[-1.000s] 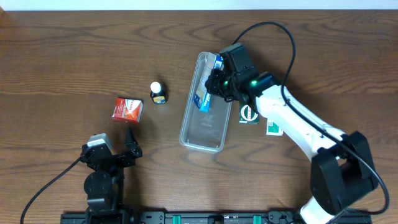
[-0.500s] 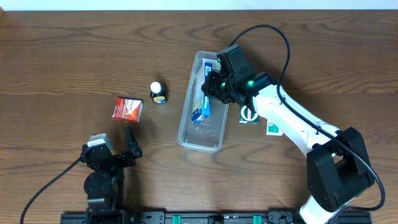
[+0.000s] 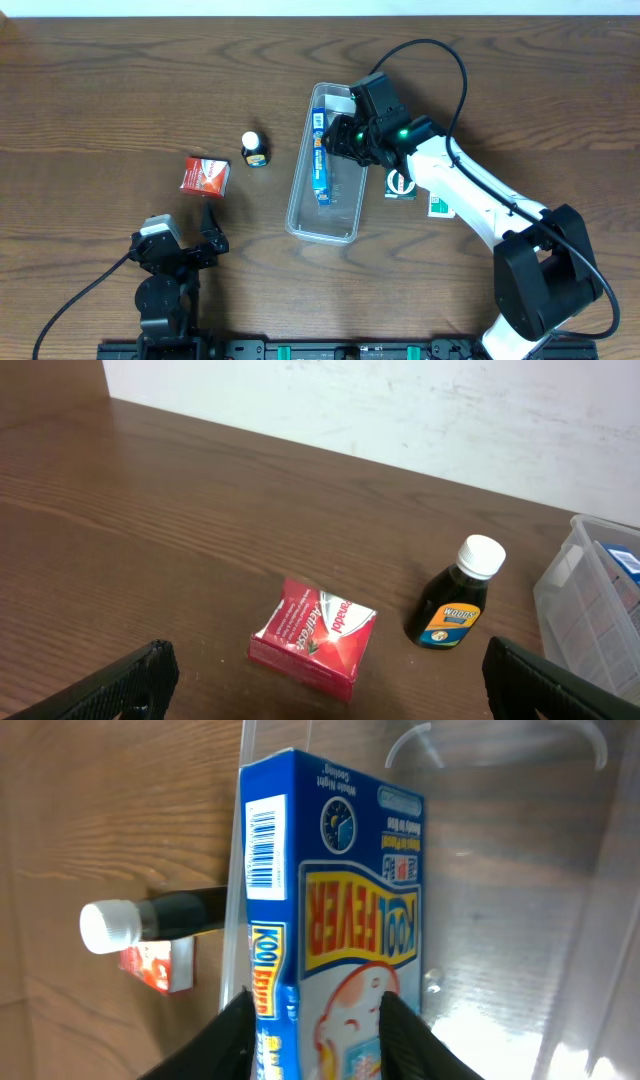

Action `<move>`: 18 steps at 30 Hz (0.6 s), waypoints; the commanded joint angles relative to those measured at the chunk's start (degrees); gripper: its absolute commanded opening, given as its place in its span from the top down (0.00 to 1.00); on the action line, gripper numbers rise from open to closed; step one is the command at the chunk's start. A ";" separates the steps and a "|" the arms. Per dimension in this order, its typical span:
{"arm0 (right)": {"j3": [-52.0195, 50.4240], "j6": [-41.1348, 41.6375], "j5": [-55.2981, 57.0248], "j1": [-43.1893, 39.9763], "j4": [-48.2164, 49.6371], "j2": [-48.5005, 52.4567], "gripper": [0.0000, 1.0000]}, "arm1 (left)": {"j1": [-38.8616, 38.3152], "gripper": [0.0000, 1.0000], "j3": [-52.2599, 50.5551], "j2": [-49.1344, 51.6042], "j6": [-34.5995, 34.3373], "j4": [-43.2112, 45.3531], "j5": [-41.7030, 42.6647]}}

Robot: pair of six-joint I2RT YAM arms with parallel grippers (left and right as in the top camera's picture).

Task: Pack container
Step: 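Carry the blue box left and lower it into the clear container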

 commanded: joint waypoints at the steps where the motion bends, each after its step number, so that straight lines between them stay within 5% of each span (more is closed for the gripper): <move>1: -0.04 -4.66 2.71 -0.04 0.59 -2.60 0.69 | 0.35 0.02 -0.87 -0.28 0.57 -1.92 -0.07; 7: -0.02 -13.68 2.71 0.61 3.39 -4.92 0.99 | 0.35 0.02 -0.87 -0.28 0.57 -1.92 -0.07; 18: -0.04 -20.92 -1.97 3.30 6.78 0.52 0.99 | 0.35 0.02 -0.87 -0.28 0.57 -1.92 -0.07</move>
